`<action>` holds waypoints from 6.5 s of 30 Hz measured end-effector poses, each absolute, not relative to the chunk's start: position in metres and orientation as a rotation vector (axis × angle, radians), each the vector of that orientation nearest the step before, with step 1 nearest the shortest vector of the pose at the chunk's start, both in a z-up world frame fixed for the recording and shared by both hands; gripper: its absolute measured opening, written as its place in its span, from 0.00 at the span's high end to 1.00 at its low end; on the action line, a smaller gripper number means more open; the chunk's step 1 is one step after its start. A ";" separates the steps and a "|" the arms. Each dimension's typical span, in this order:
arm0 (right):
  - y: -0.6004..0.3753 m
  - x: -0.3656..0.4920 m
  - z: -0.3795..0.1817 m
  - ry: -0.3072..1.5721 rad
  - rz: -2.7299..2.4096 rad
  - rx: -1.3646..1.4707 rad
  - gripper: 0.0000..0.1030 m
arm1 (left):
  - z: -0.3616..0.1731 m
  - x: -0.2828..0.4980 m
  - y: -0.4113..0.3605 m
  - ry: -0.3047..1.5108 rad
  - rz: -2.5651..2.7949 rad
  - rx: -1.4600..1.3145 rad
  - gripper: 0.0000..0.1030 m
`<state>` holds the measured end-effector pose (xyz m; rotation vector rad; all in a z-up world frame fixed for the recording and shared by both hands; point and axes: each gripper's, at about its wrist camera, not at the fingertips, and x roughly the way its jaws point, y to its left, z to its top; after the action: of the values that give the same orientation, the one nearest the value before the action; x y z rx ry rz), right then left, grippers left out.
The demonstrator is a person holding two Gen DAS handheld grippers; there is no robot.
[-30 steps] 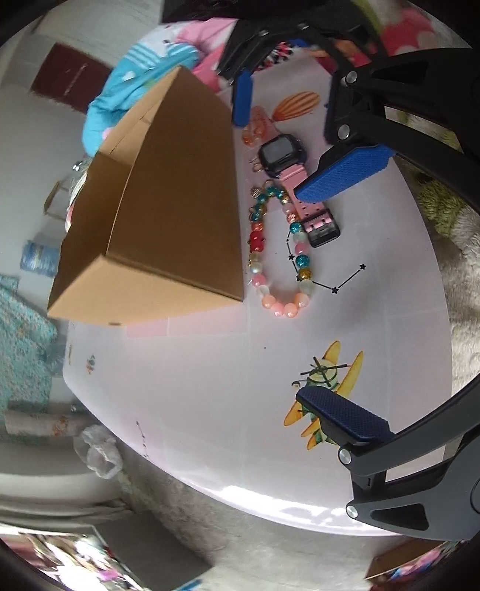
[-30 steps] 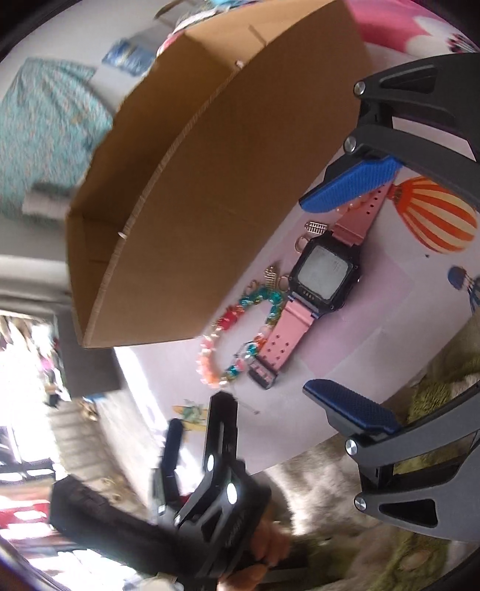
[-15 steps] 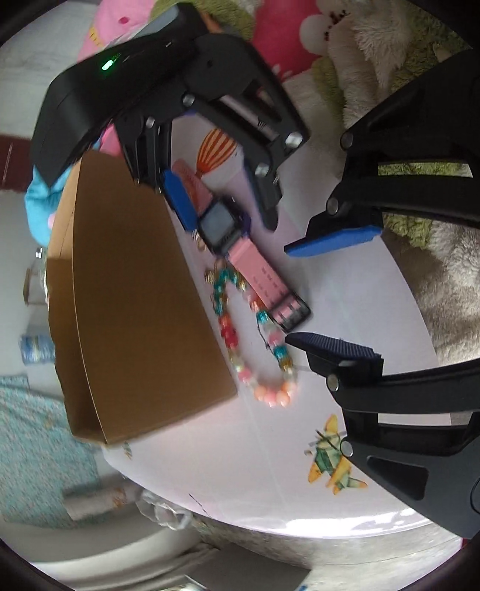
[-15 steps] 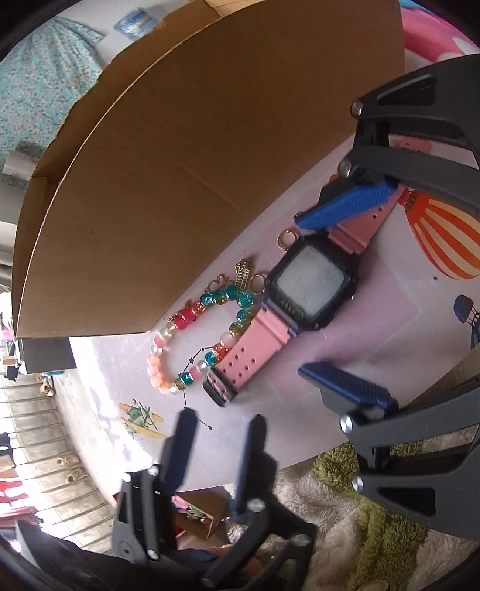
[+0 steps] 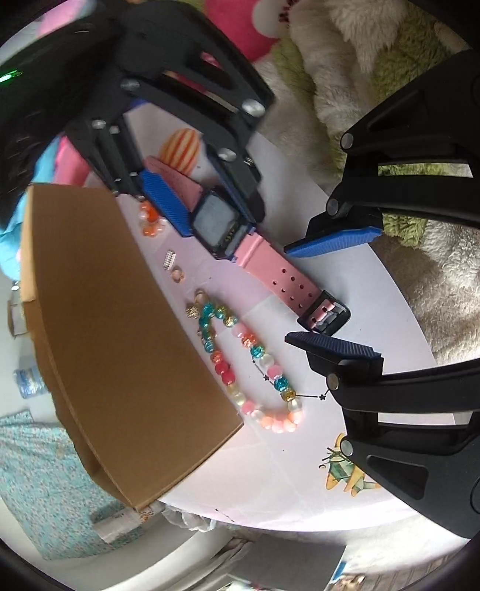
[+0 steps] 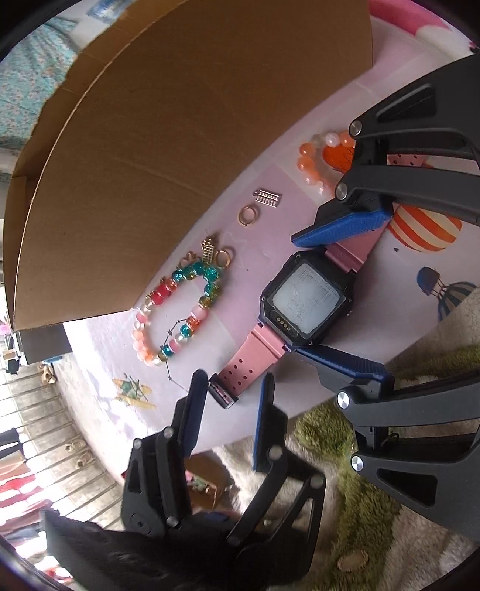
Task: Organize jewelry
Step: 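Move the left tool to the pink watch and close it on the strap, then lift the pink watch with the left tool and drop it into the box, then withdraw the left tool from the box back over the table, then lower the left tool onto the multicolour bead bracelet and close it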
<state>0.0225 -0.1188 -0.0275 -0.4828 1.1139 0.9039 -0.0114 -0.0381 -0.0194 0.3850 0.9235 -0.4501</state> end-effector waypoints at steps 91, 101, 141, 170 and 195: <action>-0.160 0.263 0.080 1.086 0.450 -0.431 0.53 | 0.100 0.230 -0.029 1.095 -0.391 0.200 0.42; -0.230 0.105 0.146 0.642 0.385 -0.010 0.09 | 0.149 0.102 0.032 0.835 -0.399 0.023 0.12; -0.237 0.034 -0.033 1.089 0.090 -0.070 0.06 | -0.033 0.022 0.014 1.158 -0.156 0.101 0.07; -0.190 0.063 -0.003 0.965 0.537 0.274 0.55 | -0.015 0.047 0.039 0.971 -0.188 0.036 0.59; -0.117 0.086 -0.027 1.057 0.438 -0.062 0.90 | -0.025 0.055 0.033 0.990 -0.279 0.106 0.87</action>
<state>0.0862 -0.1170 -0.0270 -0.0617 1.0571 0.4377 0.0548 0.0328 -0.0252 0.1056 0.9898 -0.2795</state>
